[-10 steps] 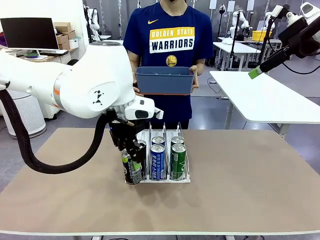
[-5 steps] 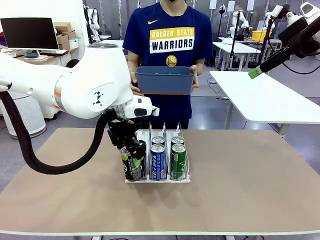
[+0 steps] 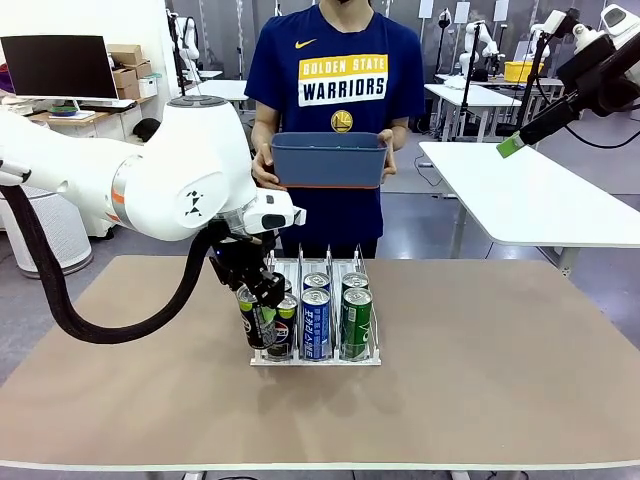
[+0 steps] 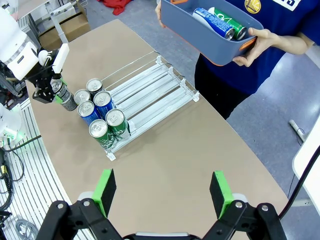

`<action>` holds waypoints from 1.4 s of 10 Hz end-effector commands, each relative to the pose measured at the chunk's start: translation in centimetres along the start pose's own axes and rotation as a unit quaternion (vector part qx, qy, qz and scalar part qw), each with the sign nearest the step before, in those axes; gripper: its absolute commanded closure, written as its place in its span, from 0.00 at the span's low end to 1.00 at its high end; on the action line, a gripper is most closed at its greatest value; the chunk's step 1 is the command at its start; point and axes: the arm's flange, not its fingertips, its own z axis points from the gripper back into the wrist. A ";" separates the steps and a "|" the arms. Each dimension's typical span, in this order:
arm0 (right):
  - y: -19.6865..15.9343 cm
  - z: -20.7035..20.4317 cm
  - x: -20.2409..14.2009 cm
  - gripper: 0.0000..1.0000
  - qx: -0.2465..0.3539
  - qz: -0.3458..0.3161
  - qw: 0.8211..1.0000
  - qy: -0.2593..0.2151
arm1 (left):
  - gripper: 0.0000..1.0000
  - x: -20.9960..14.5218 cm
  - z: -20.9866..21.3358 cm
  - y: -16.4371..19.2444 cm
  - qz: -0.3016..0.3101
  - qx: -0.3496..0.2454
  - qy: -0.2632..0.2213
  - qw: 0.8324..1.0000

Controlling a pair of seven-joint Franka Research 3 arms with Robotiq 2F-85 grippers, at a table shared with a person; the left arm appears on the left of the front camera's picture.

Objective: Fill the beverage cans into the dispenser.
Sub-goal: Place the picked Pepsi coke in the line of the Automatic Can Dispenser with the same cans.

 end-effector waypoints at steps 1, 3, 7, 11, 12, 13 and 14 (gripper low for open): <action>0.0 -0.1 -0.1 0.00 0.000 0.000 1.000 0.000 | 0.42 1.4 -0.8 0.6 0.007 -0.004 -0.030 1.000; 0.0 -0.1 -0.1 0.00 0.000 0.000 1.000 0.000 | 0.42 2.2 -1.3 1.8 0.008 -0.010 -0.032 0.999; 0.0 -0.1 -0.1 0.00 0.000 0.000 1.000 0.000 | 0.42 3.6 -2.2 2.2 0.018 -0.030 -0.052 0.998; 0.0 -0.1 -0.1 0.00 0.000 0.000 1.000 0.000 | 0.42 5.6 -3.5 2.5 0.011 -0.017 -0.045 0.999; 0.0 -0.1 -0.1 0.00 0.000 0.000 1.000 0.000 | 0.42 5.8 -3.8 2.5 0.006 -0.015 -0.038 0.999; 0.0 -0.1 -0.1 0.00 0.000 0.000 1.000 0.000 | 0.42 6.1 -4.4 2.5 0.002 -0.018 -0.034 0.999; 0.0 -0.1 -0.1 0.00 0.000 0.000 1.000 0.000 | 0.42 6.3 -4.5 2.2 0.000 -0.019 -0.040 0.999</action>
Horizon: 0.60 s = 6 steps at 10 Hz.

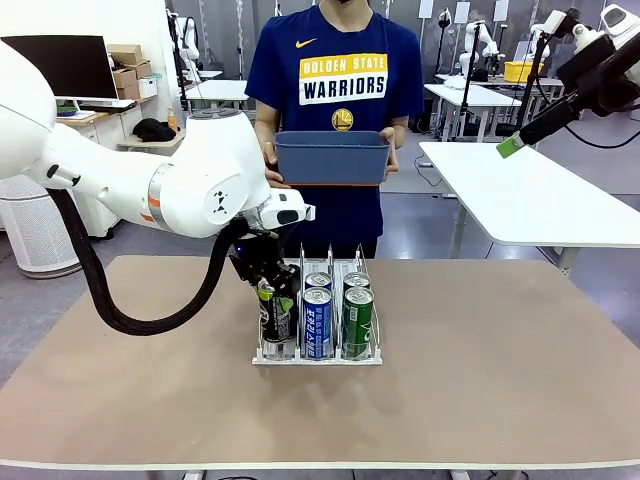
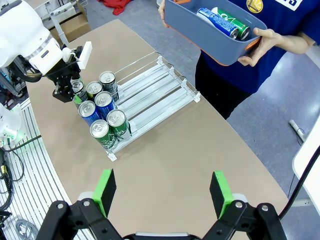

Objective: Fill the beverage cans into the dispenser.
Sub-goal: Place the picked Pepsi coke in the line of the Automatic Can Dispenser with the same cans.

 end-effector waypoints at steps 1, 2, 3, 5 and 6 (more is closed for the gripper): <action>0.0 -0.1 -0.1 0.00 0.000 0.000 1.000 0.000 | 0.42 1.5 -0.6 0.4 -0.016 0.014 -0.040 0.999; 0.0 -0.1 -0.1 0.00 0.000 0.000 1.000 0.000 | 0.42 1.4 0.2 0.5 -0.018 0.019 -0.046 0.999; 0.0 -0.1 -0.1 0.00 0.000 0.000 1.000 0.000 | 0.42 1.4 0.7 0.5 -0.020 0.022 -0.051 0.998; 0.0 -0.1 -0.1 0.00 0.000 0.000 1.000 0.000 | 0.42 1.5 1.1 0.5 -0.017 0.028 -0.054 0.998; 0.0 -0.1 -0.1 0.00 0.000 0.000 1.000 0.000 | 0.42 1.5 0.9 0.8 -0.016 0.028 -0.051 0.998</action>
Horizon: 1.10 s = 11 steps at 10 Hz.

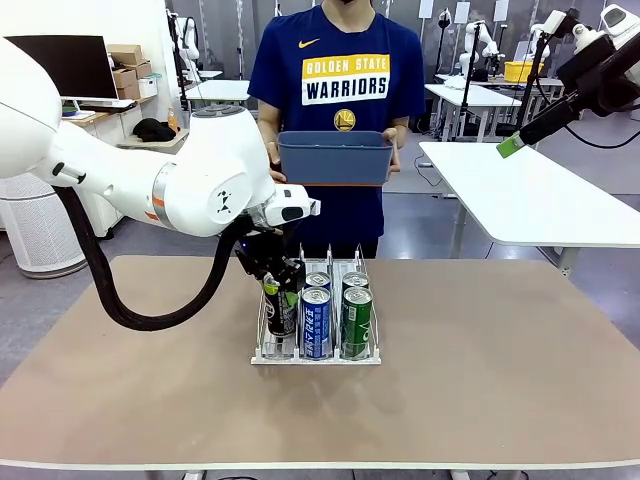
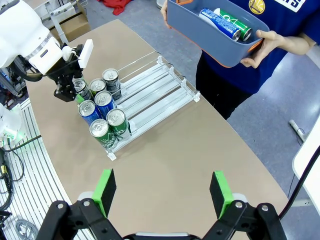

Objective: Fill the beverage cans into the dispenser.
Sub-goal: Place the picked Pepsi coke in the line of the Automatic Can Dispenser with the same cans.

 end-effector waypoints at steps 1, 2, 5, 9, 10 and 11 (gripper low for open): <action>0.0 -0.1 -0.1 0.00 0.000 0.000 1.000 0.000 | 0.42 0.9 -0.1 1.2 -0.006 0.019 -0.023 1.000; 0.0 -0.1 -0.1 0.00 0.000 0.000 1.000 0.000 | 0.42 0.9 -1.0 1.2 -0.011 0.012 -0.010 1.000; 0.0 -0.1 -0.1 0.00 0.000 0.000 1.000 0.000 | 0.42 0.7 -3.1 1.1 -0.020 -0.005 0.020 1.000; 0.0 -0.1 -0.1 0.00 0.000 0.000 1.000 0.000 | 0.42 0.0 -4.6 0.7 -0.040 -0.022 0.046 0.998; 0.0 -0.1 -0.1 0.00 0.000 0.000 1.000 0.000 | 0.42 -0.5 -4.5 0.8 -0.061 -0.004 0.071 0.996; 0.0 -0.1 -0.1 0.00 0.000 0.000 1.000 0.000 | 0.42 -0.3 -4.3 0.5 -0.023 -0.016 0.041 0.999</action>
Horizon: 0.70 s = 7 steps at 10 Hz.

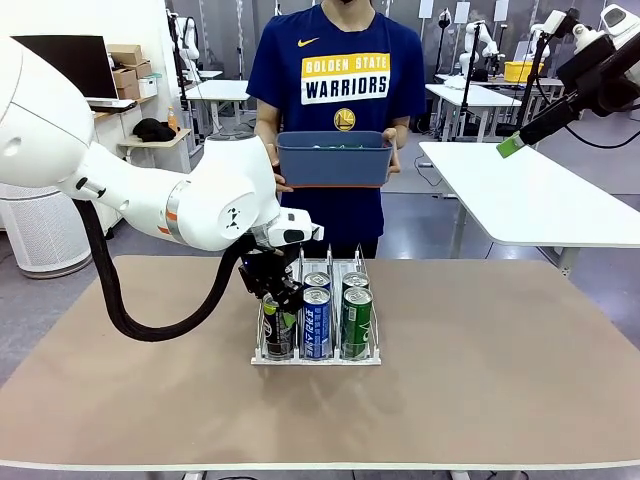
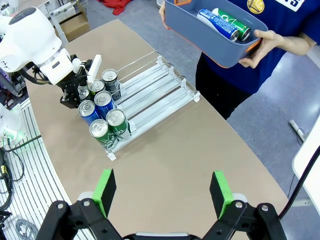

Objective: Fill the beverage cans into the dispenser.
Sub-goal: Place the picked Pepsi coke in the line of the Automatic Can Dispenser with the same cans.

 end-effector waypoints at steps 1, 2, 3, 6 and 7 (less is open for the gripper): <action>0.0 -0.1 -0.1 0.00 0.000 0.000 1.000 0.000 | 0.42 0.0 0.0 0.0 0.013 -0.002 -0.007 1.000; 0.0 -0.1 -0.1 0.00 0.000 0.000 1.000 0.000 | 0.42 0.0 0.0 0.0 0.013 -0.002 -0.007 1.000; 0.0 -0.1 -0.1 0.00 0.000 0.000 1.000 0.000 | 0.42 0.0 0.0 0.0 0.013 -0.002 -0.007 1.000; 0.0 -0.1 -0.1 0.00 0.000 0.000 1.000 0.000 | 0.42 0.0 0.0 0.0 0.013 -0.002 -0.007 1.000; 0.0 -0.1 -0.1 0.00 0.000 0.000 1.000 0.000 | 0.42 0.0 0.0 0.0 0.006 0.000 0.000 1.000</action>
